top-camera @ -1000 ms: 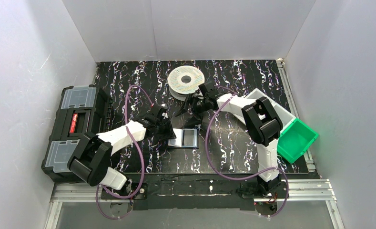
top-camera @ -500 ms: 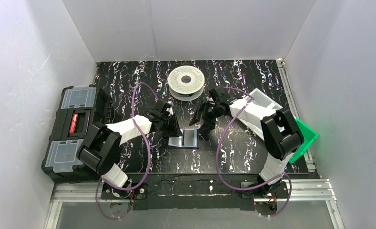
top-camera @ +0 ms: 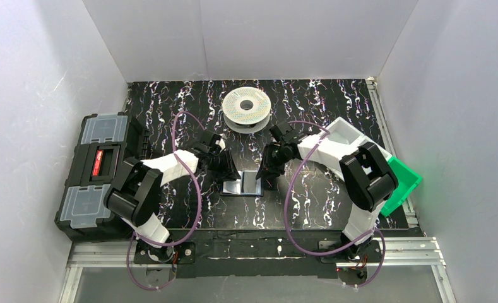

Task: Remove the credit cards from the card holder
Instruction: Remove the credit card from the card holder.

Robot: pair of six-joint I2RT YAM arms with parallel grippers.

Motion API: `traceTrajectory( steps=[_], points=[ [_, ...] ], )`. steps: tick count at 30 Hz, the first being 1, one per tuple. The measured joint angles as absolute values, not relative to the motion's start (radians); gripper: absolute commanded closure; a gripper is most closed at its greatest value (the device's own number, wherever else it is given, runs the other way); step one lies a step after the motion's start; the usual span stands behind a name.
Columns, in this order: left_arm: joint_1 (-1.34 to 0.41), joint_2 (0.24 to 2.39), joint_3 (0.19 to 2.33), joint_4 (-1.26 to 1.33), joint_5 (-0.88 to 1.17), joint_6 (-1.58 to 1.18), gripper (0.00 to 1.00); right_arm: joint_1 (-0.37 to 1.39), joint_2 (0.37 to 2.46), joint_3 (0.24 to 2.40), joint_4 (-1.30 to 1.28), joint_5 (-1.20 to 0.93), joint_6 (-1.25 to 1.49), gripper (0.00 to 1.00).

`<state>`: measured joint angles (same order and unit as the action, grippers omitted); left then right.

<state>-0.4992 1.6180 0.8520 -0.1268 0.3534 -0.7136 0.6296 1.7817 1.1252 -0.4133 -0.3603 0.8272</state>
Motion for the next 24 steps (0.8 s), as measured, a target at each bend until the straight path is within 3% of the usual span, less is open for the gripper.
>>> traceTrajectory(
  steps=[15, 24],
  points=[
    [-0.487, 1.682, 0.843, -0.039, 0.459, -0.741, 0.76, 0.664, 1.867, 1.169, -0.427, -0.335, 0.806, 0.83],
    [-0.482, 1.695, 0.820, 0.007, 0.481, -0.764, 0.78, 0.685, 1.902, 1.222, -0.467, -0.323, 0.796, 0.85]
  ],
)
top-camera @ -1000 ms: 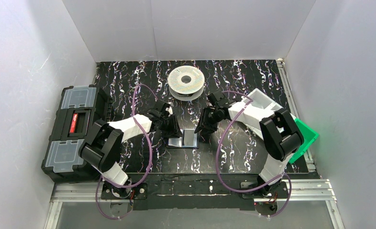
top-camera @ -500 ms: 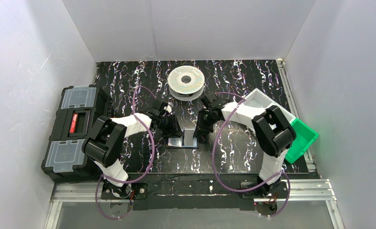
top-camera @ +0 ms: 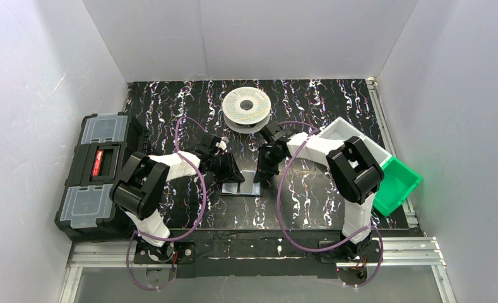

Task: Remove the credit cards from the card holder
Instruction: Remove the credit card from the card holder.

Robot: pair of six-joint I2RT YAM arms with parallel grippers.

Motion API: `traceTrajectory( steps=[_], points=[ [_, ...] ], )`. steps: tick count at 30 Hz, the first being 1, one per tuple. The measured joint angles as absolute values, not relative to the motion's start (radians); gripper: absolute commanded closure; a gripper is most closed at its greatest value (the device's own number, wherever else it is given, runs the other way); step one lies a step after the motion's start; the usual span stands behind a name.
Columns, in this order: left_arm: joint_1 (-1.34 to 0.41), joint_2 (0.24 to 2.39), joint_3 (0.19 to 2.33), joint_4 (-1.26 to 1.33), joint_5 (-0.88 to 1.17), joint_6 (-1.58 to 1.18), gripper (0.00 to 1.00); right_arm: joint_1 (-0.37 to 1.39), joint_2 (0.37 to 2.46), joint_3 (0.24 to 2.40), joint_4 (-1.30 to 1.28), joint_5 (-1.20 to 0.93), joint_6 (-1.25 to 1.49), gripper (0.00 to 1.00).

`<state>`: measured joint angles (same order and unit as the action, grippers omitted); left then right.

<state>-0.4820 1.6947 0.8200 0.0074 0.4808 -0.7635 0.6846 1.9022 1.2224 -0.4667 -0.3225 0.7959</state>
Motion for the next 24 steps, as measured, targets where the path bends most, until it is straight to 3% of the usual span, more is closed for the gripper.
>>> traceTrajectory(
  steps=[19, 24],
  points=[
    [-0.382, 1.670, 0.649, 0.216, 0.649, -0.900, 0.77, 0.696, 1.935, 1.262, -0.497, -0.327, 0.789, 0.90],
    [-0.345, 1.657, 0.605, 0.282, 0.684, -0.947, 0.83, 0.696, 1.940, 1.263, -0.497, -0.340, 0.789, 0.91]
  ],
)
